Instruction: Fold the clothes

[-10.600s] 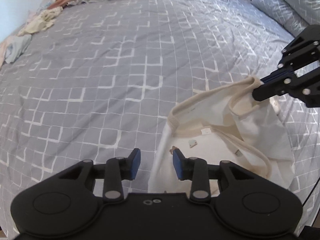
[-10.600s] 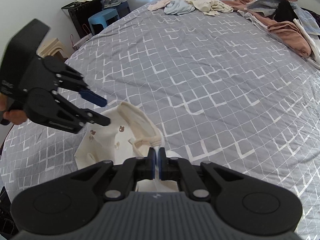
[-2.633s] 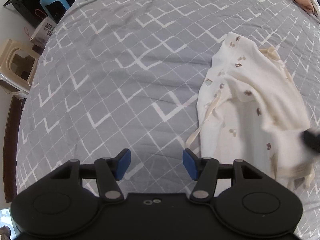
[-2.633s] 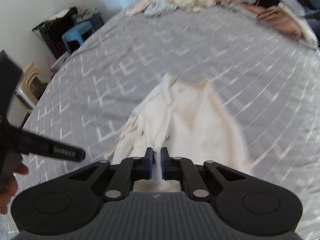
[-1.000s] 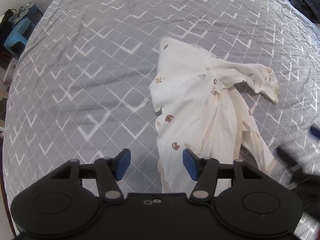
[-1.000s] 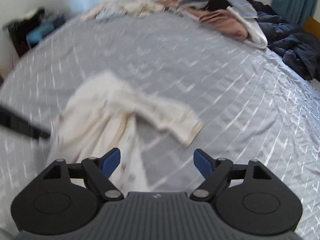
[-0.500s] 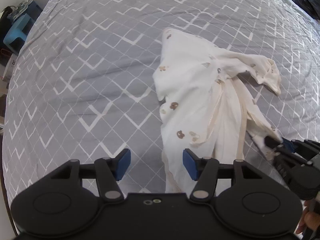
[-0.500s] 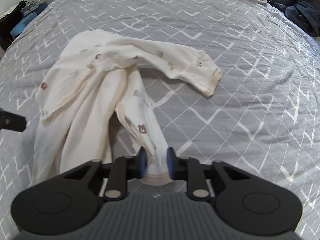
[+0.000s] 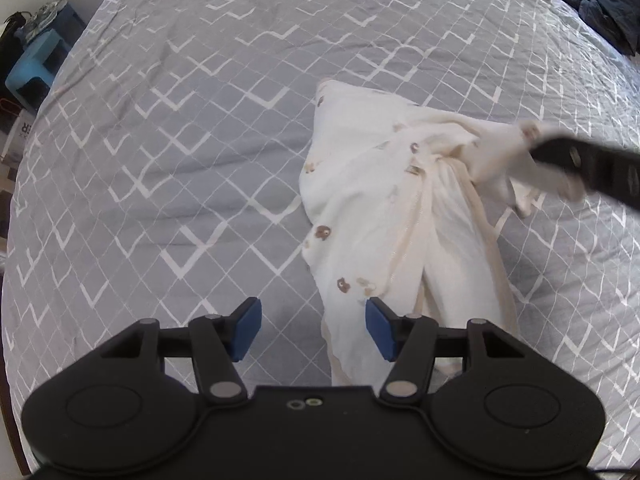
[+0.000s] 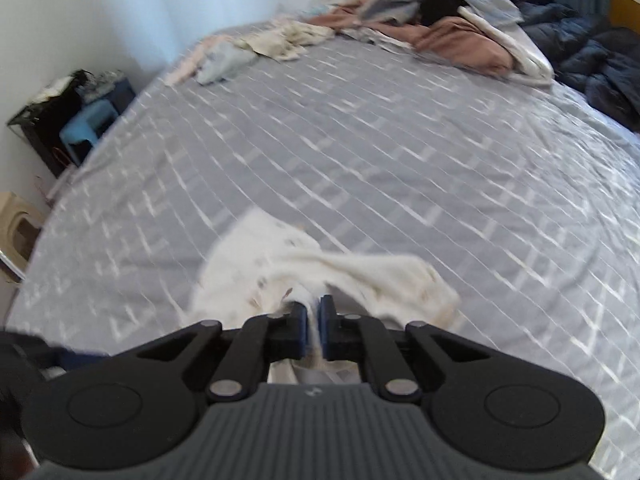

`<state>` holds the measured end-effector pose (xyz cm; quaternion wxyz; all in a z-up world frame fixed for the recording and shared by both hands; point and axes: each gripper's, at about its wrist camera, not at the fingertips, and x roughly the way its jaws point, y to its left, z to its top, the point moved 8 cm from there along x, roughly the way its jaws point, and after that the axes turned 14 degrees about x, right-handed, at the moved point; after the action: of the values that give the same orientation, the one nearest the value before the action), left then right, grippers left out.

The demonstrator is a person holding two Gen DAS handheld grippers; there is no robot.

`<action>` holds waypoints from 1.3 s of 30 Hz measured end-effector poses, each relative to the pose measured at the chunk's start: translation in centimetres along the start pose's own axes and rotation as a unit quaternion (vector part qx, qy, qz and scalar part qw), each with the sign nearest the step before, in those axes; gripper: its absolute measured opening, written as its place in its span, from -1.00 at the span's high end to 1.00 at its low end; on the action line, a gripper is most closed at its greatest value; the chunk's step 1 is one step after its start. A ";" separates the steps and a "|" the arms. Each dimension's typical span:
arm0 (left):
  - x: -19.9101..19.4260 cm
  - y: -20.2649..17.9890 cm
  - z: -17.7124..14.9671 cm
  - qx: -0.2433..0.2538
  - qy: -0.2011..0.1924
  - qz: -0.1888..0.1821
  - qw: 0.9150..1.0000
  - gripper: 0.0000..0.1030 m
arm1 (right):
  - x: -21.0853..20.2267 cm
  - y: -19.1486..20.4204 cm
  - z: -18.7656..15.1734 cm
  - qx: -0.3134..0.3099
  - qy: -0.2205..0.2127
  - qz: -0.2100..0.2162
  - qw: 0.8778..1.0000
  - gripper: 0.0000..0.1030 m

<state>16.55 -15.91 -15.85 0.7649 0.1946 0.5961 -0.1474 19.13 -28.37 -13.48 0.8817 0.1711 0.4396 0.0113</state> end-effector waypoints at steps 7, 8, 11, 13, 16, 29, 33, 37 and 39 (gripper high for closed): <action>1.4 1.7 -1.3 -0.022 0.017 -0.009 1.000 -0.13 | 3.4 5.5 1.0 -0.045 0.027 0.028 0.998 0.85; 1.6 2.1 -1.6 -0.027 0.018 -0.010 0.999 -0.13 | 4.2 6.1 0.7 -0.049 0.037 0.030 0.998 0.85; 1.7 2.8 -2.1 -0.030 0.019 -0.006 0.999 -0.12 | 6.5 7.8 -0.7 -0.054 0.070 0.038 0.995 0.84; 1.8 3.4 -2.5 -0.029 0.020 -0.003 0.999 -0.13 | 7.8 8.3 -1.6 -0.056 0.085 0.040 0.994 0.84; 2.1 4.0 -3.0 -0.028 0.025 0.001 0.999 -0.12 | 10.3 8.4 -3.5 -0.053 0.110 0.030 0.992 0.76; -0.4 3.2 -2.5 0.015 -0.045 -0.004 0.999 -0.13 | -0.6 4.4 0.8 -0.050 -0.026 0.041 0.998 -0.94; 0.0 2.1 -3.9 0.027 -0.047 -0.009 0.998 -0.12 | -2.4 -0.3 -2.2 -0.071 0.000 0.005 0.997 -0.94; 1.8 0.8 -5.8 0.029 -0.039 -0.035 0.998 -0.12 | -1.2 -3.7 -6.7 -0.063 0.065 0.000 0.996 -0.94; 2.9 0.0 -6.5 0.037 -0.044 -0.041 0.998 -0.12 | -0.4 -4.4 -8.4 -0.061 0.080 0.002 0.995 -0.92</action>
<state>11.76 -12.81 -20.08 0.7756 0.1913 0.5639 -0.2093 11.75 -30.12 -19.20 0.8523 0.1166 0.5070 0.0537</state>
